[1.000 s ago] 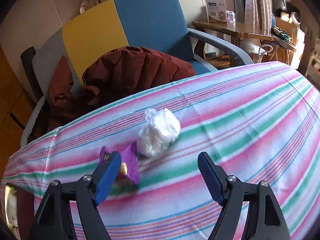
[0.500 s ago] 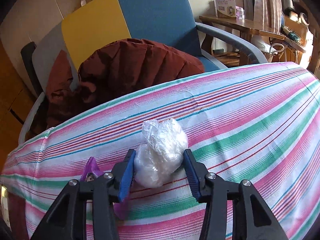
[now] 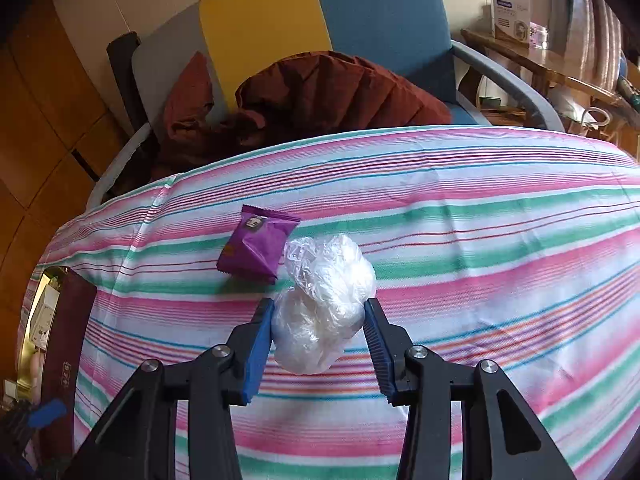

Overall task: Organize objects
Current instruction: 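Grasp the purple snack packet with the left tool while the right tool holds the ball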

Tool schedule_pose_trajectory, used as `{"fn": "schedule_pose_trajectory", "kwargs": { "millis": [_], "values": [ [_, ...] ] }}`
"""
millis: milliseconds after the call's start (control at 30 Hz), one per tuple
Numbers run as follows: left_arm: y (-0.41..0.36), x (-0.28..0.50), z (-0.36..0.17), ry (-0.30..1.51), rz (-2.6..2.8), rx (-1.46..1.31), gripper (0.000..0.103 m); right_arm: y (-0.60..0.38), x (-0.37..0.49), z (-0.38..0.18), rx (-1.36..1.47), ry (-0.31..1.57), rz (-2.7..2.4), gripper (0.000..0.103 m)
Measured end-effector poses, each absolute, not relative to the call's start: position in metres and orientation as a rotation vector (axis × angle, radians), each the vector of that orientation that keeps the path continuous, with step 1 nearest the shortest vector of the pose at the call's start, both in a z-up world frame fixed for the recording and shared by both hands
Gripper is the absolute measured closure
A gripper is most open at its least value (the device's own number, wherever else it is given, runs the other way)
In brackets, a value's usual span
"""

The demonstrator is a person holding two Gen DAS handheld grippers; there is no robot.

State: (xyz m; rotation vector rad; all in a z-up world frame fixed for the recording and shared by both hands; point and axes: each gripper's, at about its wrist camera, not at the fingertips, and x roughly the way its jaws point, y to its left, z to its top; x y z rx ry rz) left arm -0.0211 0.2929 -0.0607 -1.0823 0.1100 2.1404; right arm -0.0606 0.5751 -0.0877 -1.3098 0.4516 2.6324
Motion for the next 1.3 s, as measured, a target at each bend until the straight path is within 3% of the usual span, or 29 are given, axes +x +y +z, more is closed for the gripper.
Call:
{"fn": "schedule_pose_trajectory", "kwargs": {
  "millis": [100, 267, 400, 633, 900, 967, 1100, 1300],
  "values": [
    [0.322, -0.038, -0.069, 0.150, 2.133, -1.124, 0.030, 0.583, -0.045, -0.091, -1.267, 0.398, 2.612, 0.057],
    [0.376, -0.065, -0.075, 0.227, 2.128, -1.152, 0.027, 0.605, -0.042, -0.102, -1.277, 0.581, 2.551, 0.057],
    [0.415, -0.088, -0.079, 0.252, 2.138, -1.143, 0.026, 0.607, -0.044, -0.102, -1.292, 0.520, 2.524, 0.057],
    [0.476, -0.129, -0.088, 0.364, 2.195, -1.110, 0.026, 0.619, -0.045, -0.113, -1.345, 0.597, 2.442, 0.057],
    [0.498, -0.153, -0.114, 0.323, 2.205, -1.161, 0.026, 0.619, -0.048, -0.114, -1.369, 0.588, 2.420, 0.056],
    [0.495, -0.154, -0.118, 0.297, 2.234, -1.129, 0.031, 0.619, -0.048, -0.114, -1.381, 0.586, 2.413, 0.056],
    [0.488, -0.154, -0.119, 0.266, 2.264, -1.110, 0.054, 0.621, -0.046, -0.114, -1.384, 0.606, 2.407, 0.056],
    [0.473, -0.160, -0.119, 0.152, 2.247, -1.114, 0.068, 0.622, -0.043, -0.114, -1.381, 0.609, 2.409, 0.056]
  ]
}}
